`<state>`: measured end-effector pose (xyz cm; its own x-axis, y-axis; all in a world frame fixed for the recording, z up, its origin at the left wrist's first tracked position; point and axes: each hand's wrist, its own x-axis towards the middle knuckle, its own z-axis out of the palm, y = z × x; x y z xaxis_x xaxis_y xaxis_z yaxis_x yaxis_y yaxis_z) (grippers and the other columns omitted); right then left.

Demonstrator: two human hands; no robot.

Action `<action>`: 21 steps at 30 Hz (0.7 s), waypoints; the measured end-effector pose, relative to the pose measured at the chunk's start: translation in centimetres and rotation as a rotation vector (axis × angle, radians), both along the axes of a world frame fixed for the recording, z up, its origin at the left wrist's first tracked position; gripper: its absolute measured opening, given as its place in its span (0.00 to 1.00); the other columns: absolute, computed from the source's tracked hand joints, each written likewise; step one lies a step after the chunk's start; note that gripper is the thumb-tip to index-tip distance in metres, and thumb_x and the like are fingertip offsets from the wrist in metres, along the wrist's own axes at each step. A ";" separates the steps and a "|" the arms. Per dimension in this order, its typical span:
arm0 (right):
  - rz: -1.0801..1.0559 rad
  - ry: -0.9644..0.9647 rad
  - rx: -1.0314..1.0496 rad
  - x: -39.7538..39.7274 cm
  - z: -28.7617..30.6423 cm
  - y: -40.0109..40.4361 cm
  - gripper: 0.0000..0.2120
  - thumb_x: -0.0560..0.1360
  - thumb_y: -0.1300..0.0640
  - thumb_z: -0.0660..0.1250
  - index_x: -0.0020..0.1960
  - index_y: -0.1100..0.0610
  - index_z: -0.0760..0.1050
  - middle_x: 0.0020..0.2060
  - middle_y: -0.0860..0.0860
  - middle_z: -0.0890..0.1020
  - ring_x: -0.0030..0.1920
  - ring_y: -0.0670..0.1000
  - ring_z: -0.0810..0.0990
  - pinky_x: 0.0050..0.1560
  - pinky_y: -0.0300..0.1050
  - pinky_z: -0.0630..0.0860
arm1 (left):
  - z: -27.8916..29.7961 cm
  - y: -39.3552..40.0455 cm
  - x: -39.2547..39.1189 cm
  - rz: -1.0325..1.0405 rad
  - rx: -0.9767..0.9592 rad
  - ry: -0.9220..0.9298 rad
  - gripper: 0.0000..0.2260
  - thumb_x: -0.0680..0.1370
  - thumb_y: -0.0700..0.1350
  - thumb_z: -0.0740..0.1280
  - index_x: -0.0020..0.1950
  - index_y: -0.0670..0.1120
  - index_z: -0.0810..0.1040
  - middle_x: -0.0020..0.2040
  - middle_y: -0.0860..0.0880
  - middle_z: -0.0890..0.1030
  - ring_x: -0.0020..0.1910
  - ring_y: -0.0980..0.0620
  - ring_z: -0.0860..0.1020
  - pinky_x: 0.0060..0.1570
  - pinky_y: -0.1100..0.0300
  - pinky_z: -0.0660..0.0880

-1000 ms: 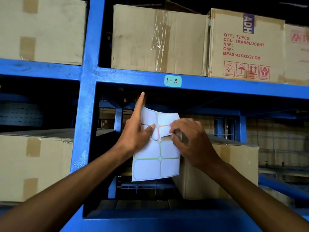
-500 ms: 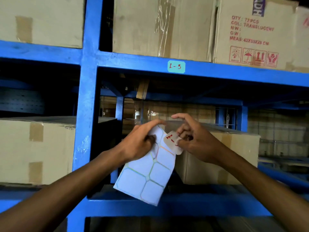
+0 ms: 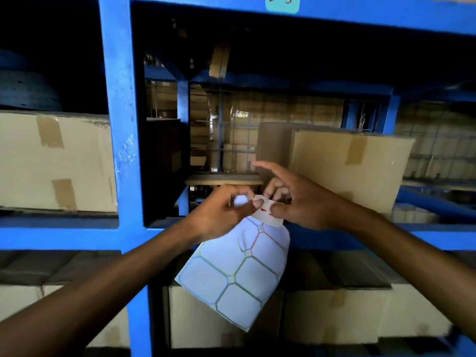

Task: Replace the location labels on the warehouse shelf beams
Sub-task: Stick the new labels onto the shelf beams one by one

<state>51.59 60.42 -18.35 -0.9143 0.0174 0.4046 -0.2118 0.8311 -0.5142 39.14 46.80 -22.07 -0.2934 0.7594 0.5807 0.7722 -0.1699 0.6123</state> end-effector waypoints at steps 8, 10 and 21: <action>-0.070 0.030 -0.193 0.0 -7.2 1.5 0.30 0.70 0.68 0.69 0.67 0.52 0.65 0.42 0.54 0.80 0.44 0.50 0.80 0.49 0.42 0.75 | -6.7 0.2 0.3 0.094 0.033 -0.050 0.11 0.77 0.47 0.65 0.39 0.41 0.77 0.35 0.43 0.79 0.37 0.56 0.75 0.39 0.54 0.72; -0.112 0.036 -0.204 0.2 -8.8 2.0 0.23 0.70 0.66 0.71 0.61 0.51 0.71 0.42 0.55 0.82 0.44 0.50 0.81 0.49 0.44 0.76 | -8.2 0.2 0.2 0.126 0.009 -0.044 0.11 0.77 0.47 0.65 0.40 0.42 0.78 0.37 0.44 0.81 0.38 0.53 0.78 0.42 0.52 0.74; -0.343 0.127 -0.178 -2.0 -13.2 5.1 0.07 0.71 0.66 0.69 0.45 0.57 0.80 0.44 0.54 0.83 0.41 0.46 0.80 0.40 0.32 0.76 | -12.4 0.1 -2.9 0.401 -0.223 0.147 0.11 0.76 0.53 0.65 0.48 0.46 0.78 0.48 0.47 0.82 0.51 0.46 0.77 0.50 0.50 0.74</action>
<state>49.54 65.51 -31.51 -0.7863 0.3927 0.4770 -0.0088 0.7648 -0.6442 36.23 46.91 -34.45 -0.5155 0.7139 0.4739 0.8312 0.2820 0.4792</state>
